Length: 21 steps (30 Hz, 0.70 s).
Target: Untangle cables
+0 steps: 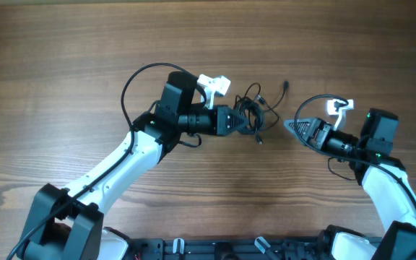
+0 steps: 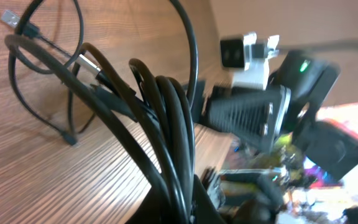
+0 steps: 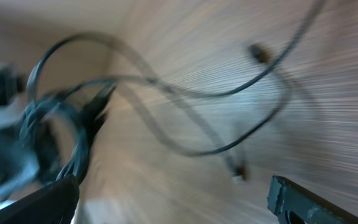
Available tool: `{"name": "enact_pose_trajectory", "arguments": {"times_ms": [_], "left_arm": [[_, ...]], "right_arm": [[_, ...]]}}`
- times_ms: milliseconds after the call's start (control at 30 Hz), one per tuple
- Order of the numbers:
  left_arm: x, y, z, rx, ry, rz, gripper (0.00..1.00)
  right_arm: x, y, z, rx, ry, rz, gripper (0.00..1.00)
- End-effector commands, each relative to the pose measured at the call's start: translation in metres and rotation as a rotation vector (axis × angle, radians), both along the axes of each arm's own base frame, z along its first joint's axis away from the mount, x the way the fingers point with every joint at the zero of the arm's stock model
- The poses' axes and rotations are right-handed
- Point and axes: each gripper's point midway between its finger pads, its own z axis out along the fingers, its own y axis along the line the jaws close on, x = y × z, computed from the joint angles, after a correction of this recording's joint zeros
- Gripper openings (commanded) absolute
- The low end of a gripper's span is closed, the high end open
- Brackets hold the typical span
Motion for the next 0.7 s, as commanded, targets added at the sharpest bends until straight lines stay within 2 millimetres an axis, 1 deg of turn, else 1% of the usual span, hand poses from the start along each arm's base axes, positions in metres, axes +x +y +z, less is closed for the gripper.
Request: {"name": "enact_pose_trajectory", "arguments": {"times_ms": [0, 33, 100, 200, 300, 400, 567, 600, 633, 667], "left_arm": [[0.003, -0.005, 0.017, -0.054, 0.094, 0.069, 0.04], [0.0, -0.007, 0.017, -0.055, 0.093, 0.059, 0.04], [-0.012, -0.012, 0.021, -0.074, 0.054, -0.026, 0.04], [-0.039, -0.017, 0.034, -0.145, -0.024, -0.224, 0.04], [-0.059, -0.017, 0.045, -0.212, -0.09, -0.364, 0.04], [-0.065, -0.017, 0.048, -0.233, -0.103, -0.401, 0.04], [-0.071, -0.017, 0.048, -0.243, -0.108, -0.431, 0.04], [-0.077, -0.018, 0.048, -0.25, -0.116, -0.456, 0.04], [-0.08, -0.019, 0.048, -0.251, -0.114, -0.468, 0.04], [-0.082, -0.02, 0.047, -0.248, -0.112, -0.475, 0.04]], "right_arm": [[-0.012, 0.024, 0.021, 0.103, -0.074, 0.147, 1.0], [-0.012, 0.026, 0.022, 0.101, -0.082, 0.155, 1.0], [-0.011, 0.029, 0.026, 0.1, -0.115, 0.176, 0.99], [-0.008, 0.035, 0.041, 0.099, -0.247, 0.238, 0.95], [-0.011, 0.041, 0.057, 0.102, -0.392, 0.318, 0.91], [-0.018, 0.048, 0.069, 0.127, -0.474, 0.388, 0.91], [-0.026, 0.064, 0.072, 0.139, -0.5, 0.456, 0.9], [-0.028, 0.069, 0.072, 0.141, -0.503, 0.472, 0.87], [-0.029, 0.072, 0.073, 0.142, -0.509, 0.485, 0.82], [-0.031, 0.075, 0.073, 0.143, -0.514, 0.497, 0.74]]}}
